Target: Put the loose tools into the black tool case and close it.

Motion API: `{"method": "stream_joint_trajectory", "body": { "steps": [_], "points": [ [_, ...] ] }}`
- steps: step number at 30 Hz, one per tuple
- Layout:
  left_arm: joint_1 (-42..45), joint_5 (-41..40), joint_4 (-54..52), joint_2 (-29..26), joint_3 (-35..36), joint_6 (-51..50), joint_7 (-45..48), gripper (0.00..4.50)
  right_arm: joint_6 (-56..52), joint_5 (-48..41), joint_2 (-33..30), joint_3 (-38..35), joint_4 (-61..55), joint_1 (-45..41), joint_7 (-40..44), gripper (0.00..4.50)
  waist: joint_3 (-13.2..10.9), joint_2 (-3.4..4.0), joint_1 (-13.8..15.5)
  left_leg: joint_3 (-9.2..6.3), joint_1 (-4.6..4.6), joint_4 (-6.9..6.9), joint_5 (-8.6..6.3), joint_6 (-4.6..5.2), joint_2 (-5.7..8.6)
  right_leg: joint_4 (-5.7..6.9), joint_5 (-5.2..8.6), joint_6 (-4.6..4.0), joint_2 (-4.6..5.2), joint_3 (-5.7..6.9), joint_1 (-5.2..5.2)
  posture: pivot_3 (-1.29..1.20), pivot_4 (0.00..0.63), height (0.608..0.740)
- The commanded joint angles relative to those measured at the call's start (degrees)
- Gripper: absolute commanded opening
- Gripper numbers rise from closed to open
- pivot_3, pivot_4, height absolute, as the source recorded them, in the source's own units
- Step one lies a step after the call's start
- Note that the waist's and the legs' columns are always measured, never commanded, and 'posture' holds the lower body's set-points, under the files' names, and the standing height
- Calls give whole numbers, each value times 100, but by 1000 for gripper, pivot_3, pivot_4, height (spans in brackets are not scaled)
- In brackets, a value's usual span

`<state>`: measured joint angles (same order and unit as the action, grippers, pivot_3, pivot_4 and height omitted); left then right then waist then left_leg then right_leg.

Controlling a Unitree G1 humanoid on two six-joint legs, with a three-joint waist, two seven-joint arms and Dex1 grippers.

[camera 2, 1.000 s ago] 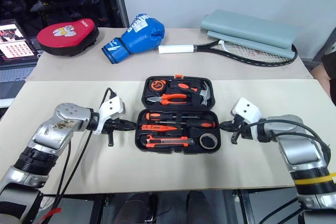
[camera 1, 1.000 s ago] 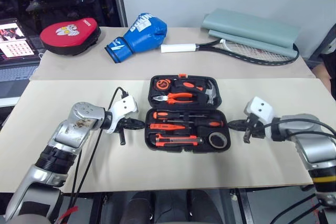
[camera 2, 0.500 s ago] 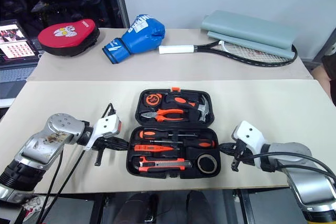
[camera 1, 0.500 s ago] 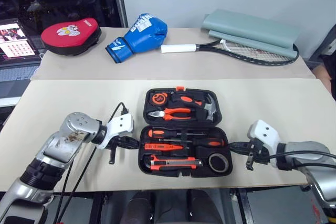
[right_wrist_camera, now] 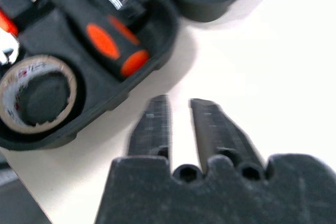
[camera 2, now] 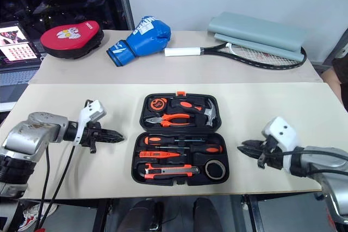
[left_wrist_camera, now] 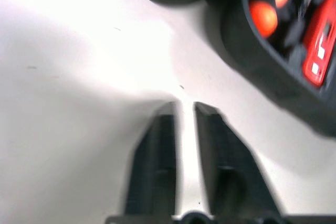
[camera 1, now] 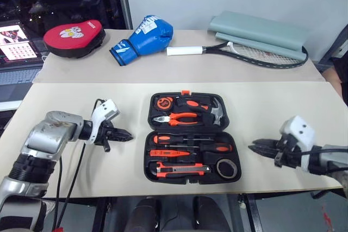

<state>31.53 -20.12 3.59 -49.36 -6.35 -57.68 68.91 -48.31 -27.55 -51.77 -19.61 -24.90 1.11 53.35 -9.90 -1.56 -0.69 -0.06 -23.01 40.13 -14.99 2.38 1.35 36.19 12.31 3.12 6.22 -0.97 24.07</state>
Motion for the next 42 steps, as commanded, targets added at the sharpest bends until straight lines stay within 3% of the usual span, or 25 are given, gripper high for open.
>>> {"method": "stream_joint_trajectory", "body": {
  "steps": [1,3,5,12,17,30,41,42],
  "points": [
    [670,-207,523,201,114,-809,-278,2621,-785,-483,-6,-177,280,-771,-349,2938,0,-1,0,0,1,-1,0,-1,0,1,0,-1,0,0,0,0,150,736],
    [1065,-331,759,356,34,-1209,-291,3443,-1193,-602,63,-13,534,-1331,-588,3642,0,-1,-2,-1,-3,3,3,-3,3,4,-2,-1,-1,0,4,0,150,736],
    [1347,-367,908,527,-66,-1410,-372,3524,-1546,-712,128,188,759,-1792,-723,4251,0,-1,-5,-1,-4,2,3,-3,2,3,-2,-1,-1,0,4,0,150,736],
    [1874,-295,1400,999,-373,-1596,-690,3524,-2281,-846,435,790,1478,-2868,-1005,4251,0,-1,-7,0,-20,-1,3,-3,6,1,-3,-2,1,-1,18,0,150,736],
    [1878,-340,1385,1031,-584,-1544,-637,1998,-2376,-786,598,1023,1839,-3161,-1159,4309,0,-1,-9,1,-27,-10,2,-3,6,1,-3,-2,3,-2,25,0,150,736],
    [1959,-398,1614,1490,-544,-1759,-930,1998,-2182,-568,806,1709,2629,-3465,-1123,4309,0,-1,4,0,-25,-10,2,-3,10,-1,-3,-1,5,-1,23,0,150,736],
    [2033,-339,1747,1516,-532,-1679,-1059,1998,-2233,-569,989,1680,2944,-3746,-1151,4309,0,0,-1,-3,-25,-10,2,-3,18,-1,-5,3,12,0,23,0,150,736],
    [2057,-349,1779,1511,-516,-1684,-1054,1957,-2229,-558,995,1690,2975,-3769,-1149,4055,0,0,-1,-4,-24,-11,3,-3,19,-1,-5,3,12,0,23,0,150,736]
  ]
}}
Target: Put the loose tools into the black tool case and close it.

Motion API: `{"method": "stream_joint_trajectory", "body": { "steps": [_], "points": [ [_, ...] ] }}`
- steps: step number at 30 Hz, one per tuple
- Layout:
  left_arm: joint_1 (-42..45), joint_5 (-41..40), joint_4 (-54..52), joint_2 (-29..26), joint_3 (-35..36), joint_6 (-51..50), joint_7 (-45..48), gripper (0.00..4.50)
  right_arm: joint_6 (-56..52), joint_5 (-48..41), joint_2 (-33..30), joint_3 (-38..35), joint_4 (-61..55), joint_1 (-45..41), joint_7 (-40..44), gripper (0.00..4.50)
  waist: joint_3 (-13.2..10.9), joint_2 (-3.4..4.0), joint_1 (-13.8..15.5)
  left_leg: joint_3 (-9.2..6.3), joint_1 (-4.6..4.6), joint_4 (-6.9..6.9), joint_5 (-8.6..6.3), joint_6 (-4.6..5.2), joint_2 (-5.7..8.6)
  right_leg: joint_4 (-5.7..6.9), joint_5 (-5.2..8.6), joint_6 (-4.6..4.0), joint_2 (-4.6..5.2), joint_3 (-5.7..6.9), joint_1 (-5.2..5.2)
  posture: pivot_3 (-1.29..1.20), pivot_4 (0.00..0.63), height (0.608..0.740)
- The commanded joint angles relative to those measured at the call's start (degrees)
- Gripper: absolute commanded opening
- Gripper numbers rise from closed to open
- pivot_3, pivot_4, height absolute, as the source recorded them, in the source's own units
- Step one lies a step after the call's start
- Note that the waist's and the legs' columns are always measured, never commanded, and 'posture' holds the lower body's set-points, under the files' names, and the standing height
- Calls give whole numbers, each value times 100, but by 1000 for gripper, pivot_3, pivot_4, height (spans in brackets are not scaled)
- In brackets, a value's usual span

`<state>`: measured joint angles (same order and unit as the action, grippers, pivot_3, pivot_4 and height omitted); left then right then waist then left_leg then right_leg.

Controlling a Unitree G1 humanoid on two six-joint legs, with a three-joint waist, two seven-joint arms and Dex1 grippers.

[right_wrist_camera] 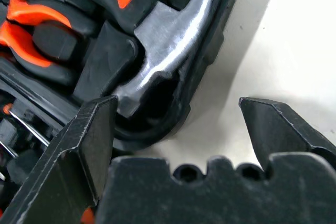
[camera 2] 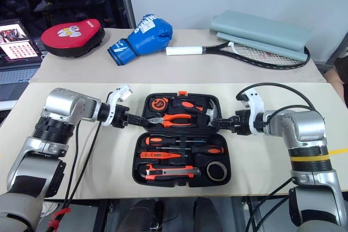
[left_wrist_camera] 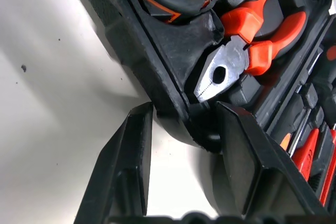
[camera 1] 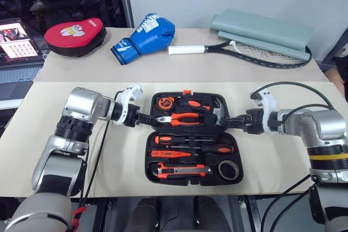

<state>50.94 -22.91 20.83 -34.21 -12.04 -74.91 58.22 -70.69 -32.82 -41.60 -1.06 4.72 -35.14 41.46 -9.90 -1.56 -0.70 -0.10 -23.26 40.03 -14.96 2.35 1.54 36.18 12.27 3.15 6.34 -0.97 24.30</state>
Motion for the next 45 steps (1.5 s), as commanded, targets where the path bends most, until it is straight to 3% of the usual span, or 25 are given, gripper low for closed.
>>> {"method": "stream_joint_trajectory", "body": {
  "steps": [1,8,12,13,37,39,41,44,45],
  "points": [
    [135,-74,89,-1,73,44,12,1722,23,-17,-13,-151,49,-161,41,3776,0,0,-1,0,0,0,0,0,0,0,0,0,0,0,0,0,150,736],
    [153,-207,67,51,240,-49,1,17,42,-18,-38,-141,157,-214,104,1519,1,2,9,-2,3,1,0,0,2,0,0,0,2,1,-4,0,150,736],
    [130,-234,37,66,284,-50,-11,0,25,-73,-110,-155,122,-231,247,124,1,1,1,-1,8,3,1,-1,4,1,0,0,5,0,-7,0,150,736],
    [120,-245,19,78,299,-48,-18,0,-17,-114,-120,-187,87,-235,272,37,1,1,3,-1,9,3,1,-2,4,2,-1,0,4,0,-7,0,150,736],
    [-34,-292,-203,196,185,-44,-121,0,-829,-491,-41,-762,-909,490,42,37,2,2,52,-5,-3,-11,-1,2,11,-1,-2,5,10,6,-4,0,150,736],
    [-50,-298,-232,195,190,-50,-132,0,-822,-523,-21,-840,-991,564,32,829,2,2,52,-5,-2,-11,-1,2,11,-2,-2,5,10,6,-4,0,150,736],
    [-72,-307,-274,189,198,-64,-141,0,-889,-517,-77,-832,-1093,624,13,1215,2,2,49,-5,-2,-11,-1,2,10,-1,-2,5,9,6,-4,0,150,736],
    [-108,-320,-336,165,197,-65,-142,0,-1137,-594,-95,-923,-1146,645,-63,2378,2,2,48,-4,-2,-10,-1,2,11,-2,-2,5,10,5,-5,0,150,736],
    [-119,-326,-352,160,199,-65,-145,0,-1186,-635,-112,-950,-1178,662,-58,2378,2,2,50,-5,-1,-10,-1,2,11,-4,-2,5,10,5,-5,0,150,736]
  ]
}}
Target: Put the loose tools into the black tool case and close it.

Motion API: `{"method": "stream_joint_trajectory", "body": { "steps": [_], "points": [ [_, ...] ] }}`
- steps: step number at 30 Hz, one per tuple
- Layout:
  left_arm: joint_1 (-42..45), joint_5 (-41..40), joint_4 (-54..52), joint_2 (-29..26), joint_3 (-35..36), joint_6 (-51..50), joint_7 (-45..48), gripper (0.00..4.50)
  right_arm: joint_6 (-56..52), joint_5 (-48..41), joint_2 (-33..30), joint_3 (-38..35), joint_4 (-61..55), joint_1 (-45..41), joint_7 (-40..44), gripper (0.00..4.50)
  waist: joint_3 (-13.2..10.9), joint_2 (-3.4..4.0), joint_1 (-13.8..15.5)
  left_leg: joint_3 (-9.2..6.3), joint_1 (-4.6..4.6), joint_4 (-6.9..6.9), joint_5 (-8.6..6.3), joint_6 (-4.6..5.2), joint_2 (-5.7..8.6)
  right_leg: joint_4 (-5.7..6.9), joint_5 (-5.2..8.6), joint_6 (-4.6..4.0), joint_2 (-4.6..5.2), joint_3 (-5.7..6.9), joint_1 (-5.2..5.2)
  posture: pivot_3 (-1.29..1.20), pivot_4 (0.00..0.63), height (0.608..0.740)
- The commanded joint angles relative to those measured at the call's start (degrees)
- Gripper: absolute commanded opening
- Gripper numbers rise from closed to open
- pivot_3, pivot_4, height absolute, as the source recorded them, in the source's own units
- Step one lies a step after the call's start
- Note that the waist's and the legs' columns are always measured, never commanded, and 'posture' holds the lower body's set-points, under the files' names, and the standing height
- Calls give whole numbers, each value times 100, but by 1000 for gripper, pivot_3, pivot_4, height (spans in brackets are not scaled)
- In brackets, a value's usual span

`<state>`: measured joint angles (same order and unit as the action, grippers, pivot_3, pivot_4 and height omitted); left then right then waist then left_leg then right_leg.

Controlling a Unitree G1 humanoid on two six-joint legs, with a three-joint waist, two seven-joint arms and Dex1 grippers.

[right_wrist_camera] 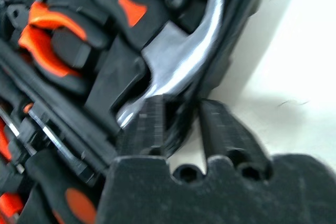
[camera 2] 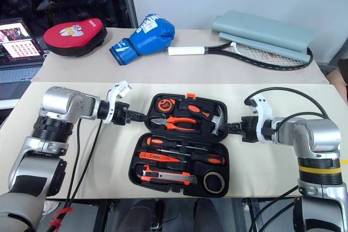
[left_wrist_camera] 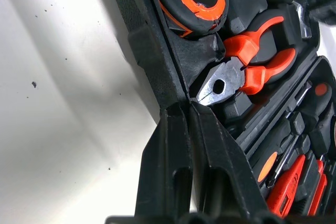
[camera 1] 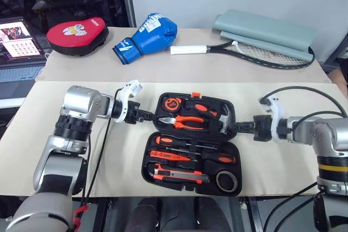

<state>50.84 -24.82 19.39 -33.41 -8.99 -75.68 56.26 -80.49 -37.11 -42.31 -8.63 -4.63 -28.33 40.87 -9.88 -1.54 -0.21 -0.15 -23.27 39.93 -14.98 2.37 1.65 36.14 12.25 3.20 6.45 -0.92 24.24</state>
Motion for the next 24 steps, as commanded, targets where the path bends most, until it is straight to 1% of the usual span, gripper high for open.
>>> {"method": "stream_joint_trajectory", "body": {
  "steps": [1,4,6,7,8,12,19,24],
  "points": [
    [-113,-137,-213,80,-102,17,47,0,-248,-241,-45,-225,-270,-4,-4,2378,0,0,4,0,0,0,0,0,0,-1,0,0,0,0,0,0,150,736],
    [-117,-145,-221,90,-88,30,44,0,-269,-254,-5,-251,-309,40,-17,2378,0,0,5,0,0,-1,0,0,0,-1,0,0,0,0,1,0,150,736],
    [-122,-162,-224,100,-79,49,66,0,-190,-202,70,-228,-240,27,-73,1841,0,0,5,0,0,-1,0,0,0,-1,0,0,0,0,1,0,150,736],
    [-126,-173,-232,104,-76,47,78,0,-168,-189,91,-227,-215,22,-99,1715,0,0,2,0,0,-1,0,0,1,-1,0,0,0,0,1,0,150,736],
    [-132,-181,-250,113,-71,41,73,0,-128,-167,132,-234,-168,15,-140,1328,0,0,-1,0,0,-1,0,0,0,0,0,0,0,0,1,0,150,736],
    [-144,-222,-333,120,-55,-8,84,0,-16,-151,236,-251,-127,17,-176,44,1,-1,-27,1,4,-2,0,0,0,-1,0,0,-1,0,1,0,150,736],
    [-152,-296,-378,170,39,-102,67,0,79,-265,338,-334,-327,9,-110,44,1,-1,-48,1,6,-1,0,0,-1,-2,0,-1,-1,-2,1,0,150,736],
    [-203,-391,-558,431,270,37,-10,0,619,-147,441,-425,-315,-170,-102,44,1,-1,-53,3,5,0,1,-1,0,-1,0,0,0,-6,3,0,150,736]
  ]
}}
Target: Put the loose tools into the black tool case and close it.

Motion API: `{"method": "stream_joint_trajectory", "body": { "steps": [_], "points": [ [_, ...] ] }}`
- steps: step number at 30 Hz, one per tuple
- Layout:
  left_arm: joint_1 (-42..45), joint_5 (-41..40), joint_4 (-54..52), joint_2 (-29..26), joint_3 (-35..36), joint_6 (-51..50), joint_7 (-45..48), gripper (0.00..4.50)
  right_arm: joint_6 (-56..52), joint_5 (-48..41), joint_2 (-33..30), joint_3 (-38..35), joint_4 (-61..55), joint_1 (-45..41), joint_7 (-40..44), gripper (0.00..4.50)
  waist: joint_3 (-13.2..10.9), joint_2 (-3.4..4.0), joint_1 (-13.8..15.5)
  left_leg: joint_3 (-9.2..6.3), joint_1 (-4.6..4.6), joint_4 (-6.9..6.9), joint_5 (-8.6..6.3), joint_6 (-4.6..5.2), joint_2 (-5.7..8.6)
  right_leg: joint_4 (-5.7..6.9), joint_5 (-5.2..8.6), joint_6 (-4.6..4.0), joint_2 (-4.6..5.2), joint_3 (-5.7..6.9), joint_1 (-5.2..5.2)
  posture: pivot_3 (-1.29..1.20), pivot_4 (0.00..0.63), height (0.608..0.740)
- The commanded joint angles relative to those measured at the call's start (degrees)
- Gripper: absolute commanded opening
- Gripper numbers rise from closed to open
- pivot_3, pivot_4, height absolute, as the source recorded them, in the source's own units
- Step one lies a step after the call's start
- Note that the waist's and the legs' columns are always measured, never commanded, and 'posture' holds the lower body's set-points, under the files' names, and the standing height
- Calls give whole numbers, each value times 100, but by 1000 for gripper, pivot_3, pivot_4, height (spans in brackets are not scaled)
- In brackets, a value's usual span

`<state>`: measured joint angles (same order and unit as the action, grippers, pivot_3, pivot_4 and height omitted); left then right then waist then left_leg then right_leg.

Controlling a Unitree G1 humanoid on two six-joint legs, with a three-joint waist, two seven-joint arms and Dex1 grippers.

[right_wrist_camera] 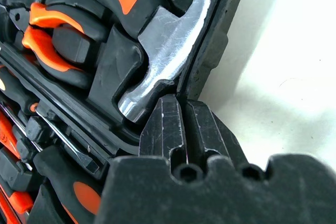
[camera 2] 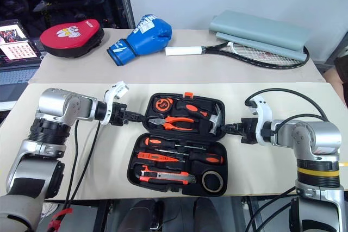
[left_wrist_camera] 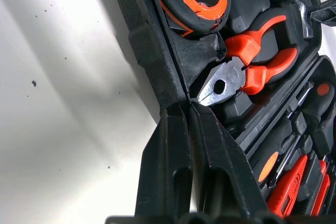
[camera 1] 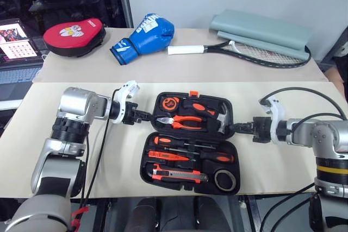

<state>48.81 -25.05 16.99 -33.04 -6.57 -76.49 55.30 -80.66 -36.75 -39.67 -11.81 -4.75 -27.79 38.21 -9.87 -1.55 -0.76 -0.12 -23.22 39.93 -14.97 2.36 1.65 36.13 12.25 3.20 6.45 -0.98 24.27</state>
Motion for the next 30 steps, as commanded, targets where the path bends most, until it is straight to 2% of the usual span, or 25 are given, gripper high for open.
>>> {"method": "stream_joint_trajectory", "body": {
  "steps": [1,9,14,17,25,30],
  "points": [
    [7,-365,-334,451,92,185,48,0,776,-130,198,-104,-290,-253,151,44,0,0,3,0,0,0,1,-1,0,0,0,0,0,0,1,0,150,736],
    [264,-246,-146,1156,806,1464,-492,0,1989,390,410,-146,19,-565,-14,44,-1,-2,51,-2,-13,4,5,-7,9,1,-1,0,6,0,14,0,150,736],
    [-90,45,-574,1320,568,2702,-383,0,3240,995,564,-13,-3,-375,-92,44,-1,-1,47,-1,-51,-5,12,-20,11,12,-2,-2,7,0,57,0,150,736],
    [-534,402,-770,1280,271,3692,-225,0,3928,1268,716,-36,-53,-248,-144,44,-1,-1,13,3,-81,-4,38,-63,22,52,-3,-1,13,-9,99,0,150,736],
    [-1563,956,-828,1532,475,5739,-792,0,6588,2551,730,283,-381,945,-208,44,0,0,27,6,-96,-3,27,-44,29,49,-3,0,20,-9,112,0,150,736],
    [-1931,1107,-1030,1568,575,6534,-1006,0,7425,2860,793,190,-596,1539,-456,44,0,-1,-1,7,-64,-3,12,-18,29,54,-3,0,19,-12,87,0,150,736]
  ]
}}
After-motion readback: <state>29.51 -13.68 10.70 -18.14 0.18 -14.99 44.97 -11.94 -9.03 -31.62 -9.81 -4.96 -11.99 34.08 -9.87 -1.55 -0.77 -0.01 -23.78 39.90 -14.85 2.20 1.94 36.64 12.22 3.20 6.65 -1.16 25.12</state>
